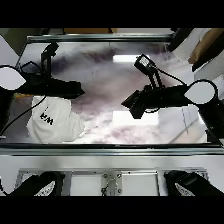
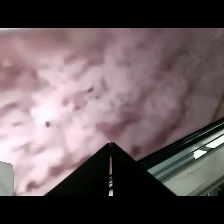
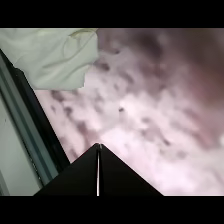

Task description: Fold the clothes and pants, and hang the long-sleeved shirts on hangers.

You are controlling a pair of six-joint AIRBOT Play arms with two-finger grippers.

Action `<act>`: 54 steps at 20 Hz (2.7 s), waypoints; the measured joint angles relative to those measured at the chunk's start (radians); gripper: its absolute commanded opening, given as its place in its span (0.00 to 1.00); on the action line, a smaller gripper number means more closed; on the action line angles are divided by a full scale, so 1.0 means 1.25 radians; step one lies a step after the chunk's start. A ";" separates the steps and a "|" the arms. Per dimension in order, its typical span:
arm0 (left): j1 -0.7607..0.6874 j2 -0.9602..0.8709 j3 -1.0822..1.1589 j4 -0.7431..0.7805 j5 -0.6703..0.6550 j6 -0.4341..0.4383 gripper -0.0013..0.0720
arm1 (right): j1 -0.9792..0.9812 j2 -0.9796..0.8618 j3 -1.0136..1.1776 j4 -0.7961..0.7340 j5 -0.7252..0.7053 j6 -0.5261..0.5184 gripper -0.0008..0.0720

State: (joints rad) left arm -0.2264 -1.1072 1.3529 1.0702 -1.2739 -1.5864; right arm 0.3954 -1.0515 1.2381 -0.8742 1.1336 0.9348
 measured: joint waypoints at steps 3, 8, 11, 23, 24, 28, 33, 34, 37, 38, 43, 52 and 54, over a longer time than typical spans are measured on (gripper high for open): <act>0.000 0.000 0.000 0.000 0.000 0.000 0.04 | 0.000 0.000 0.000 0.000 0.000 0.000 0.04; 0.000 0.000 0.000 0.000 0.000 0.000 0.04 | 0.000 0.000 0.000 0.000 0.000 0.000 0.04; 0.000 0.000 0.000 0.000 0.023 0.000 0.04 | 0.000 0.000 0.000 0.000 0.000 0.000 0.04; 0.134 -0.038 0.005 0.264 0.029 0.047 0.95 | 0.000 0.000 0.000 0.000 0.000 0.000 0.04; 0.162 -0.056 -0.007 0.294 0.020 0.047 0.95 | 0.000 0.000 0.000 0.000 0.000 0.000 0.04; 0.248 -0.156 -0.077 0.354 0.014 0.039 0.95 | 0.000 0.000 0.000 0.000 0.000 0.000 0.04; 0.249 -0.286 -0.123 0.374 0.039 0.034 0.03 | 0.000 0.000 0.000 0.000 0.000 0.000 0.04; 0.239 -0.302 -0.118 0.374 0.041 0.035 0.04 | 0.000 0.000 0.000 0.000 -0.002 0.000 0.04; 0.193 -0.322 -0.060 0.378 0.033 0.042 0.04 | 0.000 0.000 0.000 0.000 -0.006 0.000 0.04; 0.167 -0.317 -0.024 0.377 0.026 0.049 0.04 | 0.000 0.000 0.000 0.000 -0.006 0.000 0.04; -0.027 -0.239 0.152 0.377 0.004 0.098 0.04 | 0.000 0.000 0.000 0.023 -0.002 0.000 0.04; -0.377 -0.136 0.356 0.376 0.100 0.155 0.04 | -0.099 0.096 0.002 -0.235 -0.023 0.207 0.04; -0.398 -0.132 0.390 0.375 0.117 0.159 0.04 | -0.160 0.145 0.002 -0.306 -0.061 0.288 0.04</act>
State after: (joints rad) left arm -0.7238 -1.2728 1.8408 1.5391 -1.1271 -1.3880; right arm 0.1951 -0.8703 1.2411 -1.2568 1.0576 1.2945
